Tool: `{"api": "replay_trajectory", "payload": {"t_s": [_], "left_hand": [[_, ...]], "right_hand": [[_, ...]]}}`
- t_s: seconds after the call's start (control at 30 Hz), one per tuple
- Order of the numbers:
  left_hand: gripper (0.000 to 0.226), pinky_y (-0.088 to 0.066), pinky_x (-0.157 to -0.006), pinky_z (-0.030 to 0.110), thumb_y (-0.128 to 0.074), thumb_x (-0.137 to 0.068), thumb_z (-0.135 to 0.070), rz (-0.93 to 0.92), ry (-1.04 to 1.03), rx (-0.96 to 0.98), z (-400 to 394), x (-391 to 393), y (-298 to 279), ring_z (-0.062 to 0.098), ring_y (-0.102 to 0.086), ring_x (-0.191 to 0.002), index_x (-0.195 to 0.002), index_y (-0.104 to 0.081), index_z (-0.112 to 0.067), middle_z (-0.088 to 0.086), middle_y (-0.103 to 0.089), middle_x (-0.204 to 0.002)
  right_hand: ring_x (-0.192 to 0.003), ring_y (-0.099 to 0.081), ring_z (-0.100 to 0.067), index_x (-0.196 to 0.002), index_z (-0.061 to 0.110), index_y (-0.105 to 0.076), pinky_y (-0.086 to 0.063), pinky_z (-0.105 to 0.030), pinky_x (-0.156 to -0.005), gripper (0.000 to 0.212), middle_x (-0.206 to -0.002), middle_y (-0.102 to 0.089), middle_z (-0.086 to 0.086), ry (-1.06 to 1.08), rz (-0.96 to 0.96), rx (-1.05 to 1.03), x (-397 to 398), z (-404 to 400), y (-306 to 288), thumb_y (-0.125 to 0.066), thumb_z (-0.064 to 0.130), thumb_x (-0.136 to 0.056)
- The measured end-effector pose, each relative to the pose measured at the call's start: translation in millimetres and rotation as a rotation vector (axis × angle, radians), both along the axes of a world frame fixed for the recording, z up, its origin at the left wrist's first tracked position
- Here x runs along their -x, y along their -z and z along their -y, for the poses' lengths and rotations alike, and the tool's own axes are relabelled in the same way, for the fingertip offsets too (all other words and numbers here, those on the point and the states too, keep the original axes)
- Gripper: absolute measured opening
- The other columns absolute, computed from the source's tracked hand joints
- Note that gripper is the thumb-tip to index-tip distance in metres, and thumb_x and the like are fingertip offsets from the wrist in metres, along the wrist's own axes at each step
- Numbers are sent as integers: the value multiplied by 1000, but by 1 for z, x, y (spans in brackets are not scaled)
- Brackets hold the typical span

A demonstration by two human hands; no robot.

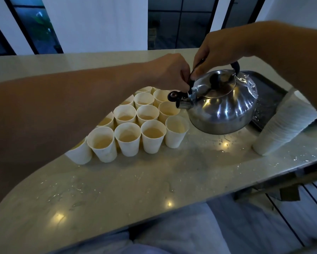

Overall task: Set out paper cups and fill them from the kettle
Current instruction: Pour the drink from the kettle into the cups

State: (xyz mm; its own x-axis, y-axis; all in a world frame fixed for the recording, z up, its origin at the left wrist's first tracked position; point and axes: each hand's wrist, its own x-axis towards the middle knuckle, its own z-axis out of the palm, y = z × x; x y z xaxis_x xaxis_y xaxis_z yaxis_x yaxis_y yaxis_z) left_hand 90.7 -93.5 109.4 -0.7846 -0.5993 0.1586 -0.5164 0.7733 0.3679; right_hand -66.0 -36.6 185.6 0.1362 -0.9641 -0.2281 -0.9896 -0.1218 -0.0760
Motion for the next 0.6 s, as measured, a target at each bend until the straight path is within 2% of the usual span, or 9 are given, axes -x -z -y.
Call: {"api": "replay_trajectory", "payload": {"t_s": [0.17, 0.3, 0.37, 0.6], "left_hand": [[22, -52, -69, 17, -76, -83, -30, -16, -11, -54, -7, -5, 5, 7, -68, -76, -100, -76, -18, -6, -74, -88], [24, -56, -77, 23, -76, -83, -32, -23, 16, -72, -10, -7, 13, 7, -69, -77, -101, -77, -17, -4, -75, -90], [24, -55, -77, 22, -76, -84, -33, -30, 19, -76, -11, -7, 15, 8, -68, -78, -102, -77, -17, -4, -75, -91], [25, -54, -75, 18, -76, -84, -33, -60, 40, -113, -11, -4, 20, 8, -69, -76, -103, -77, -16, -4, -75, -91]], "right_hand": [[-86, -58, -3, -89, 33, -75, -39, -33, -82, 21, -90, -70, 11, -19, -85, -11, -11, -5, 1, -72, 52, -80], [-76, -55, -2, -86, 34, -73, -37, -25, -65, 17, -81, -67, 15, -47, -156, -22, -18, -8, 2, -71, 50, -81], [-74, -55, -3, -86, 34, -73, -36, -23, -61, 17, -79, -66, 15, -55, -186, -21, -19, -9, 2, -71, 50, -81], [-80, -58, -4, -85, 36, -73, -41, -29, -67, 17, -82, -69, 14, -67, -235, -24, -21, -10, 2, -73, 52, -79]]}}
